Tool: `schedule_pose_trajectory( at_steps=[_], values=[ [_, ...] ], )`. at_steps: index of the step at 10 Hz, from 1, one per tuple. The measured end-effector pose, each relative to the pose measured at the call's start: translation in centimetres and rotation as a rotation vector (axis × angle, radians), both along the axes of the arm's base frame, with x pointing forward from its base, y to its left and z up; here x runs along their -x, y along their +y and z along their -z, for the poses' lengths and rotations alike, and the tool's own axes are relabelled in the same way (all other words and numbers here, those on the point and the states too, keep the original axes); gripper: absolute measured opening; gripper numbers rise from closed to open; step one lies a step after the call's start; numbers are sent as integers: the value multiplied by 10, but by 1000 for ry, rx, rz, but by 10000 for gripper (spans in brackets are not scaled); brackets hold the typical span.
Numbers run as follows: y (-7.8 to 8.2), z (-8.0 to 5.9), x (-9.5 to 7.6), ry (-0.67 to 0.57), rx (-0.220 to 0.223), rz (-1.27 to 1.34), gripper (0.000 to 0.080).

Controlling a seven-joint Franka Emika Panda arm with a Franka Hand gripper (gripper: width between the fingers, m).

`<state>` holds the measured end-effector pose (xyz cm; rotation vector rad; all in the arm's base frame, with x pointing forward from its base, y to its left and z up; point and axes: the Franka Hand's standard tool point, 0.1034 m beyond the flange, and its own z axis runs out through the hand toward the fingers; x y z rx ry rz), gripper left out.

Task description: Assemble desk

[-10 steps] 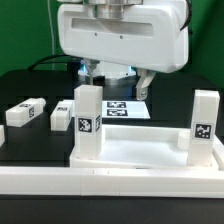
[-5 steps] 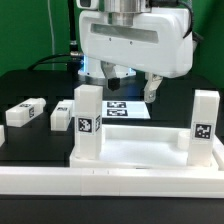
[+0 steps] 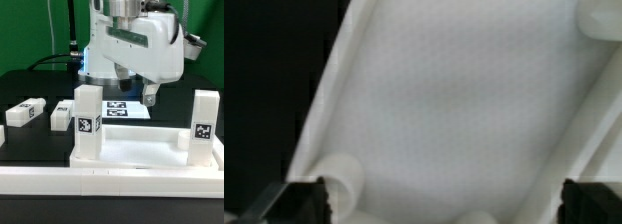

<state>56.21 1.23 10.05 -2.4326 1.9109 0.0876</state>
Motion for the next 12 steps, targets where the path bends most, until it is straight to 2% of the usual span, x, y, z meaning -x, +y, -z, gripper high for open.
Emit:
schedule_pose_trajectory(
  at_steps=[4,7,9,12],
  values=[
    [2,2,0,8,-6,99,649],
    [1,23,24,43,10,113,649],
    [7,44,34,58,31,98,649],
    [7,43,31,56,31,90,649]
  ],
)
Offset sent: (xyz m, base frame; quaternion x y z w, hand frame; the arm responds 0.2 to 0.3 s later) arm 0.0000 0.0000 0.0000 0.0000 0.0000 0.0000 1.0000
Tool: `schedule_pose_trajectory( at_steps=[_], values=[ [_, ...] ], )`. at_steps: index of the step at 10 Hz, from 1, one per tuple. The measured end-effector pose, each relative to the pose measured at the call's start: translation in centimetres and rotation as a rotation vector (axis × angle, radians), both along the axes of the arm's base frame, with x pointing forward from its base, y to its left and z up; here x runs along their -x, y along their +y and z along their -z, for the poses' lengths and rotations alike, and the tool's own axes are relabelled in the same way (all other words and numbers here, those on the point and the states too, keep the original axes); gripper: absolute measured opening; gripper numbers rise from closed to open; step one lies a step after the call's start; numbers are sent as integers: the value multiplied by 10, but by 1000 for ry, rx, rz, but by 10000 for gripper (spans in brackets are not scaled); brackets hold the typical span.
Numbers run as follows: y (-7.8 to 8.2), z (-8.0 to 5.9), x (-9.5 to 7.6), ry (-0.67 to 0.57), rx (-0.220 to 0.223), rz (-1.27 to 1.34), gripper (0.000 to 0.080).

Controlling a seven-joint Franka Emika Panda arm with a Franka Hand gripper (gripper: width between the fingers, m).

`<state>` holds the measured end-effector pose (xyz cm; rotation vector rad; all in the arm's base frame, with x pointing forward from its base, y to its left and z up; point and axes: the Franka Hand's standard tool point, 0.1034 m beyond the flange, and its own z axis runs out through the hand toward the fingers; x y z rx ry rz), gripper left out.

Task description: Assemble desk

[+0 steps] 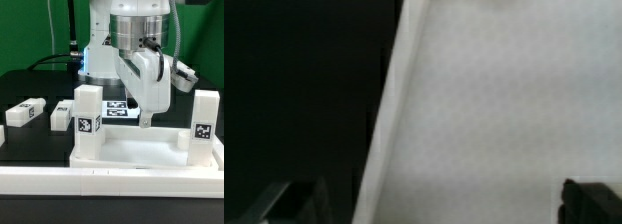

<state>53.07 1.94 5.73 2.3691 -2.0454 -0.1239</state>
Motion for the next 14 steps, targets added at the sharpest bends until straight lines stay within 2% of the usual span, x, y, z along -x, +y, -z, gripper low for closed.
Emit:
schedule_pose_trajectory(
  at_steps=[1,3,6,9,12,13,14],
  values=[
    [0,1,1,1,1,0,649],
    [3,18,15,3,26,29,649],
    [1,42,27,36,48,22,649],
    [-2,44,29,41,50,6,649],
    [-10,43,28,39,51,-34,252],
    [-9,44,28,39,51,-36,252],
    [-12,43,27,35,54,-30,101]
  ],
)
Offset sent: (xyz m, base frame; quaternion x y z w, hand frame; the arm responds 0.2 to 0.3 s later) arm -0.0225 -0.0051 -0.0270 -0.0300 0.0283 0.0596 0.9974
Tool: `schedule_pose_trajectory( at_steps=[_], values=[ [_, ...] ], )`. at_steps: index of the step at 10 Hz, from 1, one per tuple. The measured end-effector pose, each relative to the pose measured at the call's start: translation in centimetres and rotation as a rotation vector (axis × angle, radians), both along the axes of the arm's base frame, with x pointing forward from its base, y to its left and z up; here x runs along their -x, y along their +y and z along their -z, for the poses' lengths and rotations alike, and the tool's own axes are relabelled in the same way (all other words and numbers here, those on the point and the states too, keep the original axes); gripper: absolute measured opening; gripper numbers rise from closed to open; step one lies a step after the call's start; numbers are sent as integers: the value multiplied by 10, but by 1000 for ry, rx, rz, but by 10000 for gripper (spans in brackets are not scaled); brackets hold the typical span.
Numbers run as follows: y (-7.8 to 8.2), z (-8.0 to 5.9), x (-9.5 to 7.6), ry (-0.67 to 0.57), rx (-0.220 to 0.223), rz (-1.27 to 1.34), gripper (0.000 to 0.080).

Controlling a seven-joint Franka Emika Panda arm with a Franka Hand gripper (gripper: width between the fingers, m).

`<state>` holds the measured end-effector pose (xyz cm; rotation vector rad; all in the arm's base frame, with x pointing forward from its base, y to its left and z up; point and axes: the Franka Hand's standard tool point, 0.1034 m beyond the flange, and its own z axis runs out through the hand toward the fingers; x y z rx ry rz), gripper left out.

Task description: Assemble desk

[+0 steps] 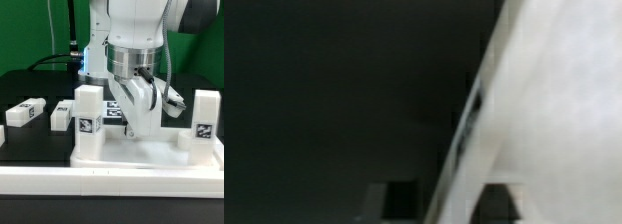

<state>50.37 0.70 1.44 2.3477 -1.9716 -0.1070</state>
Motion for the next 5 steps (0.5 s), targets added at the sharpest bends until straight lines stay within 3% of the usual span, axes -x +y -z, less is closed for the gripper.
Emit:
schedule_pose_trajectory(
  at_steps=[5],
  values=[
    [-3,0,0,0,3,4,98]
  ],
)
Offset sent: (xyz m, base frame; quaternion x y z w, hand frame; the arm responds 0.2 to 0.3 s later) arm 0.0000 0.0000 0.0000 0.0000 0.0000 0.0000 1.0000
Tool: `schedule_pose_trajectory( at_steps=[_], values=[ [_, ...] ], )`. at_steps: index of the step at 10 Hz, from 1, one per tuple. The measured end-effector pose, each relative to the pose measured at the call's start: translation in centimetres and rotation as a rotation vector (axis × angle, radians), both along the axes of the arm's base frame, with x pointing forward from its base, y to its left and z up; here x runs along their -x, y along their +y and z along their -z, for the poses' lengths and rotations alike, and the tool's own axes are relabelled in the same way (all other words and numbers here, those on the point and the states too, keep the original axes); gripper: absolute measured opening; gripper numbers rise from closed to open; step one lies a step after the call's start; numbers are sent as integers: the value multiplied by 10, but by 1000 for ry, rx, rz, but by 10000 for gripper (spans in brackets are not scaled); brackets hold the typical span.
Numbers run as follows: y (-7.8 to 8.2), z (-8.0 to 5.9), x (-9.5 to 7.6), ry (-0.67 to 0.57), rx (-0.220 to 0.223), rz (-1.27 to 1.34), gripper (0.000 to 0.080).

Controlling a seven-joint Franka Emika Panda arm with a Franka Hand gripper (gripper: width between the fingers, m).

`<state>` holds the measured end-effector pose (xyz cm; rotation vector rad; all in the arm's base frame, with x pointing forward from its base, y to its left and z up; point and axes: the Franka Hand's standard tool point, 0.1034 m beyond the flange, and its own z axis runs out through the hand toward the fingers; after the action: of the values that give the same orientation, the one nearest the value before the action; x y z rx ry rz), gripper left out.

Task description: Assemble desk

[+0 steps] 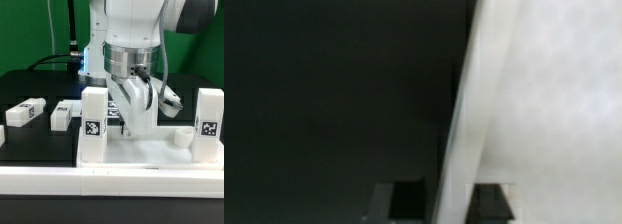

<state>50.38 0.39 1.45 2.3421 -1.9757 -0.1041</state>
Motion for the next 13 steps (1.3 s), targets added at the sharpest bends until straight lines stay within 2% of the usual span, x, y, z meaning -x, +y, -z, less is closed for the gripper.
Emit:
schedule_pose_trajectory(
  at_steps=[1,5,8,11,12,13],
  values=[
    [-2,0,0,1,-1,-15,98],
    [-33,3,10,21,1,-173,96],
    [-37,3,11,25,-5,-247,90],
    [-48,2,12,33,-20,-440,90],
    [-56,-2,7,41,-32,-599,90],
    [-57,-5,0,42,-35,-704,84]
  ],
)
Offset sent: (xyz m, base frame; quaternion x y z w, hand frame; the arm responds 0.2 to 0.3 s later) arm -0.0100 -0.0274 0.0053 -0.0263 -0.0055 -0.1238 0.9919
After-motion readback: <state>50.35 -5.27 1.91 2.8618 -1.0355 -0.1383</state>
